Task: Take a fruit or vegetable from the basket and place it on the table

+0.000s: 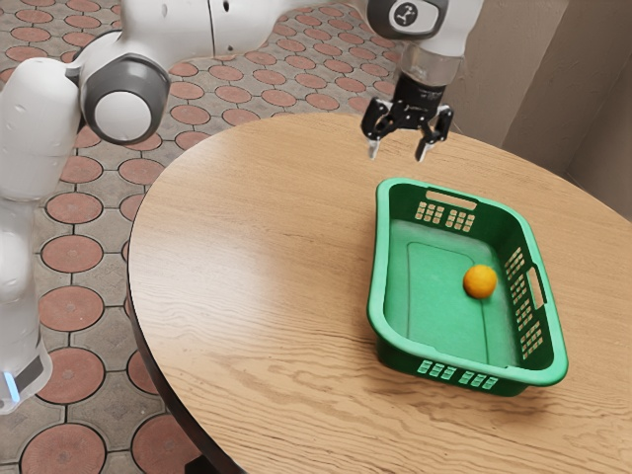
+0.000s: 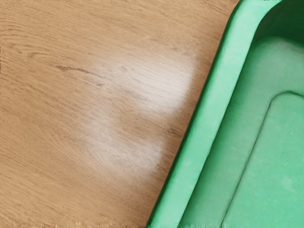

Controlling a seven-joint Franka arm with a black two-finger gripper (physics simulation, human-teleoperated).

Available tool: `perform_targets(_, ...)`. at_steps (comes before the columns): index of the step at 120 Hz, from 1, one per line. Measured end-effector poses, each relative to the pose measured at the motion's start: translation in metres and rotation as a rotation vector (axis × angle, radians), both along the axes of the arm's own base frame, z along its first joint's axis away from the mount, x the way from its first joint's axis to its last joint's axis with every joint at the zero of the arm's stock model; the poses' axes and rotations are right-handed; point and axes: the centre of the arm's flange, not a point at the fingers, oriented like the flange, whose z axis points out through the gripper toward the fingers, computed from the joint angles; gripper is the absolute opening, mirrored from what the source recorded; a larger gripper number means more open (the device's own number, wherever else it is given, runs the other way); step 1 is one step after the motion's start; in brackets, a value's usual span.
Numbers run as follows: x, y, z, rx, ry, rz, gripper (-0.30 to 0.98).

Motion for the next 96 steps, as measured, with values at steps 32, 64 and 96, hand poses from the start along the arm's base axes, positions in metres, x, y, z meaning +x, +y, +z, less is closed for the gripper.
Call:
perform_targets(32,0.001,-0.044,0.004,-0.072,-0.020,0.076,0.69)
perform_targets(64,0.095,-0.064,-0.106,-0.200,-0.101,-0.193,0.69)
perform_targets(96,0.146,-0.026,-0.156,-0.194,-0.312,-0.382,0.69)
